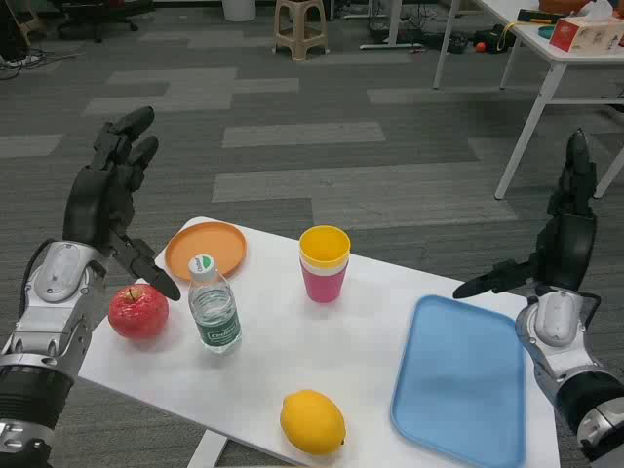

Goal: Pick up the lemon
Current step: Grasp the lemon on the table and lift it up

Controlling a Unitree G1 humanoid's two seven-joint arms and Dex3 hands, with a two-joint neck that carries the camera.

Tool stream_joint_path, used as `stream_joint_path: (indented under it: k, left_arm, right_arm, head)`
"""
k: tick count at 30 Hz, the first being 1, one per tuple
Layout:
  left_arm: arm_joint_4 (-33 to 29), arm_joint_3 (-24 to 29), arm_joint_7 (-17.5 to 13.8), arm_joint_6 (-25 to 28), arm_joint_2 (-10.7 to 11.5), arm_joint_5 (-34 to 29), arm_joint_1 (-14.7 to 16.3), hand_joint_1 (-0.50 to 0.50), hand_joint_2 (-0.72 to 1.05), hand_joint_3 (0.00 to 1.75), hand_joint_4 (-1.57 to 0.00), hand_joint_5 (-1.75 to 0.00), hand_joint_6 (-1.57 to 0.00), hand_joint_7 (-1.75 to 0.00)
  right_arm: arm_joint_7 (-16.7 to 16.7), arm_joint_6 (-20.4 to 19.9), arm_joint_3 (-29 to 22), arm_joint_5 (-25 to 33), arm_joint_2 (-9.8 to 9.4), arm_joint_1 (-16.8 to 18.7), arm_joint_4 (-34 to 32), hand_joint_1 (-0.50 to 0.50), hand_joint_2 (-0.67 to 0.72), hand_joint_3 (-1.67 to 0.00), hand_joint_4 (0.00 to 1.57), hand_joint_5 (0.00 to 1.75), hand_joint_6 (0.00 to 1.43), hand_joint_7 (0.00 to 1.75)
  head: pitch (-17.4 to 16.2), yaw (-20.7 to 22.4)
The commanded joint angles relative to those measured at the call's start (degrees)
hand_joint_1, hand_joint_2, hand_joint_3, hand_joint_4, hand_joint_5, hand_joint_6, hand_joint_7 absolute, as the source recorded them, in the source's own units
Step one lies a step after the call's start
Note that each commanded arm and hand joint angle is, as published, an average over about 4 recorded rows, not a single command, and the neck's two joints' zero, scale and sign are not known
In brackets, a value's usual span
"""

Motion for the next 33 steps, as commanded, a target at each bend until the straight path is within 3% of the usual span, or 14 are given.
stream_joint_path:
  k: [1, 2, 3, 17, 27, 29, 33]
  left_arm:
    - [14.1, -7.73, 10.23, -26.57, -11.06, -19.64, -3.15, -0.48, -0.02, 0.09, 0.0, -0.21, 0.0, -0.35]
    - [14.03, -7.73, 10.23, -26.57, -11.06, -19.64, -3.1, -0.48, -0.02, 0.09, 0.0, -0.21, 0.0, -0.35]
    - [13.94, -7.73, 10.23, -26.57, -11.06, -19.64, -3.04, -0.48, -0.02, 0.09, 0.0, -0.21, 0.0, -0.35]
    - [13.35, -7.71, 10.23, -26.48, -11.15, -19.71, -2.6, -0.48, -0.02, 0.09, 0.0, -0.21, 0.0, -0.35]
    - [13.5, -7.73, 9.75, -25.34, -10.54, -19.77, -2.69, -0.48, -0.02, 0.09, 0.0, -0.21, 0.0, -0.33]
    - [13.33, -7.73, 8.78, -23.5, -8.95, -19.82, -2.64, -0.48, -0.02, 0.09, 0.0, -0.21, 0.0, -0.3]
    - [10.65, -7.91, 4.34, -15.15, -2.89, -20.04, -1.89, -0.47, -0.02, 0.09, 0.0, -0.21, 0.0, -0.3]
  right_arm:
    - [-4.09, 5.72, -15.42, -17.05, 5.44, 2.85, -22.35, -0.29, 0.49, 0.0, 0.0, 0.0, 0.0, 0.0]
    - [-4.09, 5.73, -15.42, -16.99, 5.44, 2.85, -22.35, -0.29, 0.5, 0.0, 0.0, 0.0, 0.0, 0.0]
    - [-4.09, 5.75, -15.42, -16.93, 5.44, 2.85, -22.35, -0.29, 0.49, 0.0, 0.0, 0.0, 0.0, 0.0]
    - [-3.94, 5.95, -14.91, -16.07, 4.93, 2.93, -22.44, -0.25, 0.41, 0.0, 0.0, 0.0, 0.0, 0.0]
    - [-0.97, 7.97, -13.44, -14.0, 3.77, 3.77, -22.44, -0.21, 0.34, 0.0, 0.0, 0.0, 0.0, 0.0]
    - [0.35, 8.63, -12.47, -12.82, 2.84, 4.03, -22.44, -0.21, 0.33, 0.0, 0.0, 0.0, 0.0, 0.0]
    - [3.64, 10.17, -8.87, -8.95, -0.1, 4.69, -22.26, -0.18, 0.28, 0.0, 0.0, 0.0, 0.0, 0.0]
  head:
    - [1.03, -15.77]
    - [0.93, -14.23]
    - [0.65, -9.58]
    - [-1.72, -9.74]
    - [-7.05, -8.56]
    - [-8.81, -7.99]
    - [-12.29, -6.69]
